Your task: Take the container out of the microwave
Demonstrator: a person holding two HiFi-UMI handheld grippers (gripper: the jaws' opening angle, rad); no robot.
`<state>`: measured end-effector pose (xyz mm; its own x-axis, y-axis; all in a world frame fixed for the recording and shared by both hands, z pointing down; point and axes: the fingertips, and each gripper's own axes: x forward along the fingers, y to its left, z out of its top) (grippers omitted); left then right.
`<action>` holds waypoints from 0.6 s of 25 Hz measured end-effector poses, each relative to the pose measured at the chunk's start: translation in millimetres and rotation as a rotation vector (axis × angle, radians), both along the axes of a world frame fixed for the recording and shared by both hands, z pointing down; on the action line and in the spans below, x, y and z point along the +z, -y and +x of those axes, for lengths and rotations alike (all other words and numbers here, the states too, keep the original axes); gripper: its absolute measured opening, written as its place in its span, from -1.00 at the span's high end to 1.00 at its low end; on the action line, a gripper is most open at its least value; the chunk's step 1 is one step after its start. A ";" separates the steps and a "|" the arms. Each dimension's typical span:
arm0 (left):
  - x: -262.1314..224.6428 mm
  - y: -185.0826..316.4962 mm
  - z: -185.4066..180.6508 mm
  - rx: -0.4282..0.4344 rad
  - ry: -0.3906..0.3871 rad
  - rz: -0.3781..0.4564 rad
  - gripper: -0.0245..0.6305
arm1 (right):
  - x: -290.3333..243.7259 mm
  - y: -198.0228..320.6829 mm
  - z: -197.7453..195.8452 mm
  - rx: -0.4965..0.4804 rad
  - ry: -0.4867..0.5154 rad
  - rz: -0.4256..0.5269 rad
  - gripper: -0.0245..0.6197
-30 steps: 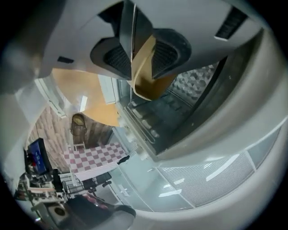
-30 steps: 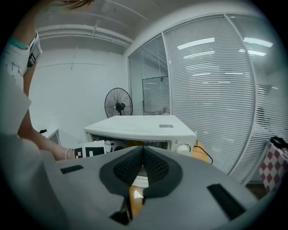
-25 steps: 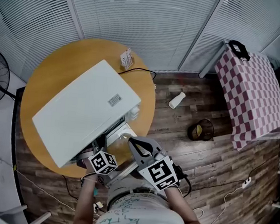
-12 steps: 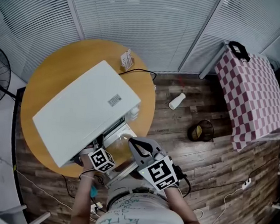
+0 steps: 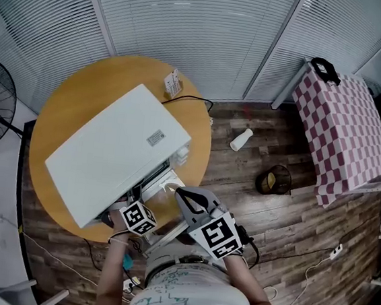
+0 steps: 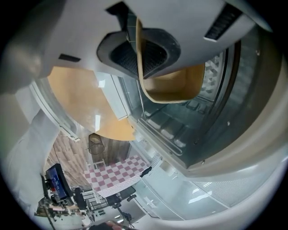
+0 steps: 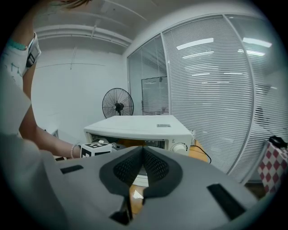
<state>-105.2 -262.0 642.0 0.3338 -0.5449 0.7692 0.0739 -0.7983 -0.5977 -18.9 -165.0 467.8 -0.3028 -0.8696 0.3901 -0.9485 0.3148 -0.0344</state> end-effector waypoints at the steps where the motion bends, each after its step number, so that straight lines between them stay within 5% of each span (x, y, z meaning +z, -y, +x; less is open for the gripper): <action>1: 0.0 -0.3 0.1 -0.004 0.001 -0.004 0.86 | 0.4 0.5 0.1 -0.001 0.001 0.000 0.94; 15: -4.6 -7.2 -5.7 -0.064 -0.002 -0.024 0.87 | 2.9 2.8 -0.6 -0.034 -0.003 -0.007 0.94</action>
<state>-110.9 -254.8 637.3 0.3006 -0.5468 0.7815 0.0213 -0.8153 -0.5786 -19.5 -167.8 470.7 -0.3305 -0.8563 0.3970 -0.9375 0.3463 -0.0337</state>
